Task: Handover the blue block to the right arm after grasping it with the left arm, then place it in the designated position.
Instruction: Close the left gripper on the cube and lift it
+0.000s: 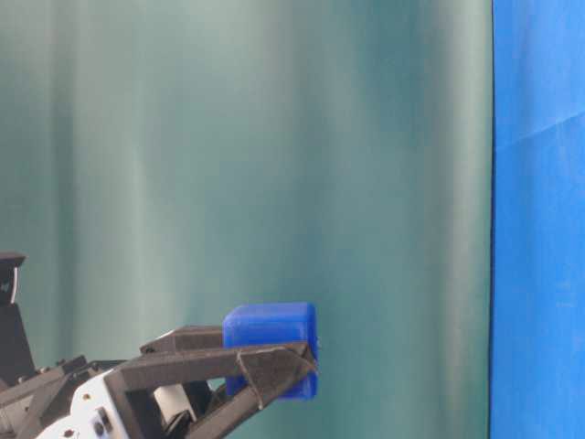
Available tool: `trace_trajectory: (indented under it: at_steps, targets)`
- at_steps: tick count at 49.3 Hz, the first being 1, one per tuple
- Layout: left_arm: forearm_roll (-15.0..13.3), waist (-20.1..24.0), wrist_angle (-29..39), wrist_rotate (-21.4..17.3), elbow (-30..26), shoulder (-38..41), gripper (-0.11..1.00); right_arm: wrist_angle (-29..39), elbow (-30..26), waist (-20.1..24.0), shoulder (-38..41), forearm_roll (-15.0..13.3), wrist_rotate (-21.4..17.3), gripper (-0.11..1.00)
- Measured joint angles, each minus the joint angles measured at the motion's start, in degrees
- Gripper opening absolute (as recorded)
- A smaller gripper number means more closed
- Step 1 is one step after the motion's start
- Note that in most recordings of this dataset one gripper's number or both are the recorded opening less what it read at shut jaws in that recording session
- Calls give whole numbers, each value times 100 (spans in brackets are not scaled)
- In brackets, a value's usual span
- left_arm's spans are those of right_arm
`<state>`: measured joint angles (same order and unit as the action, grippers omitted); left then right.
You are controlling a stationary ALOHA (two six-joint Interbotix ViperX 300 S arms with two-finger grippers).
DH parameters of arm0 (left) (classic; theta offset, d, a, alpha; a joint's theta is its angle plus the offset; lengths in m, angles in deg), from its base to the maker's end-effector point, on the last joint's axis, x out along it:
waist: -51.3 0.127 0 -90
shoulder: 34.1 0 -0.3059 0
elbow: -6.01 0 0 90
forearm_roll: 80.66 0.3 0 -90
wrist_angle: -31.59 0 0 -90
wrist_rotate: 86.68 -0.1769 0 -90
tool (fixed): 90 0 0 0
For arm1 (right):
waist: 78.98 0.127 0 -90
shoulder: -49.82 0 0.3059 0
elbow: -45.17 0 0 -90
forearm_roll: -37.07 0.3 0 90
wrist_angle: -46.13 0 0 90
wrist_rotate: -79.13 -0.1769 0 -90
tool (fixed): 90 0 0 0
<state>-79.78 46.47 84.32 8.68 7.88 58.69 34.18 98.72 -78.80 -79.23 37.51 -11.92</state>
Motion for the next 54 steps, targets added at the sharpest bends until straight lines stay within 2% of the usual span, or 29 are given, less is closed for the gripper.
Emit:
trace_trajectory:
  at_steps: [54]
  targets:
    - [0,0,-88,0,9,0,49,-9,0,0,0,0,0,97]
